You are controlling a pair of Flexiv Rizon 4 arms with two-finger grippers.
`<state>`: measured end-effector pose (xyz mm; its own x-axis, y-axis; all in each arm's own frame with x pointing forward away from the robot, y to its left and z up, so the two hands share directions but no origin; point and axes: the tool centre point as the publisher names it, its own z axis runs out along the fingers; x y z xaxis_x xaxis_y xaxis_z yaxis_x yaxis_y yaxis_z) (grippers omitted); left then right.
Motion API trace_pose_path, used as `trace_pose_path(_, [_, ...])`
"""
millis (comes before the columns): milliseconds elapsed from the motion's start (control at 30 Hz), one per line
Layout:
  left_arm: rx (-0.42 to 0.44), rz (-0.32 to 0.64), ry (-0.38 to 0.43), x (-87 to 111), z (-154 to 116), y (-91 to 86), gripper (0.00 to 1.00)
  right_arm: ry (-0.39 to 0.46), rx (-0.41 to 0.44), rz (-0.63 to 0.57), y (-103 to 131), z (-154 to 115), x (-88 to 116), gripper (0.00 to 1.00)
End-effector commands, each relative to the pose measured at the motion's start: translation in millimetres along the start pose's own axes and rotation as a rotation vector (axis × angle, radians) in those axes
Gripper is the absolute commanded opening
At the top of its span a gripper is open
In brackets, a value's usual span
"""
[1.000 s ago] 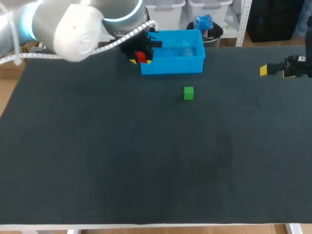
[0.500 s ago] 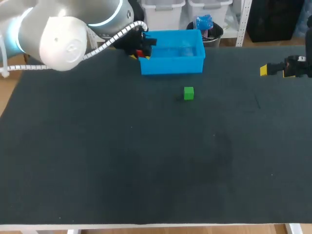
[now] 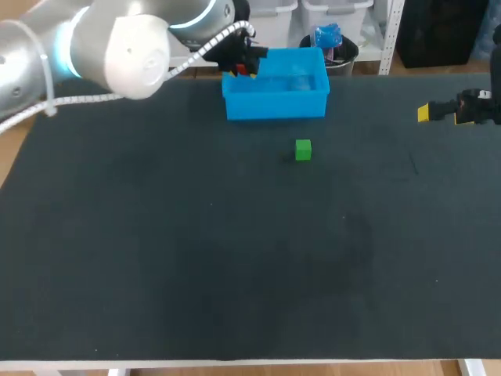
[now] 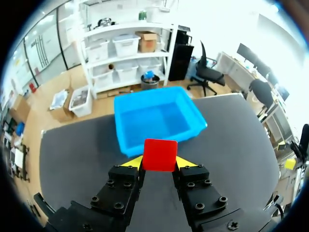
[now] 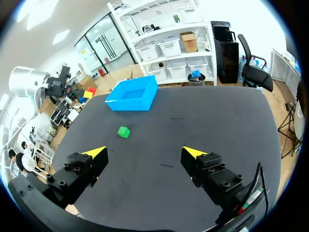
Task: Use the left arm to pick the red cube and place it into the blue plastic box first, then use the right arm to grasp the green cube and put it into the same blue plastic box after the first action is fully finished.
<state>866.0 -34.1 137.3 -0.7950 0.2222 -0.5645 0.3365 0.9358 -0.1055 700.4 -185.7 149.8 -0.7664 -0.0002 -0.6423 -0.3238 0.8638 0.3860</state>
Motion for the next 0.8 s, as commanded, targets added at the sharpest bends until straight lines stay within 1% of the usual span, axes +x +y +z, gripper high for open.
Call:
trace_pose_path(33, [0.010, 0.005, 0.034, -35.2, 35.8, 4.1, 0.00, 0.000, 0.001, 0.000, 0.1, -0.1, 0.0, 1.00])
trace_pose_path(200, [0.023, 0.006, 0.027, -45.4, 45.5, 10.9, 0.00, 0.000, 0.001, 0.000, 0.1, -0.1, 0.0, 1.00])
trace_pose_path(367, [0.031, 0.009, 0.028, -50.9, 53.8, 17.5, 0.00, 0.000, 0.001, 0.000, 0.1, -0.1, 0.0, 1.00])
trace_pose_path(533, [0.041, 0.013, 0.036, -56.7, 68.2, 23.5, 0.00, 0.000, 0.001, 0.000, 0.1, -0.1, 0.0, 1.00])
trace_pose_path(633, [0.049, 0.018, 0.046, -58.4, 79.3, 23.6, 0.00, 0.000, 0.001, 0.000, 0.1, -0.1, 0.0, 1.00])
trace_pose_path(800, [0.058, 0.000, 0.078, -57.5, 99.3, 21.6, 0.00, 0.000, 0.001, 0.000, 0.1, -0.1, 0.0, 1.00])
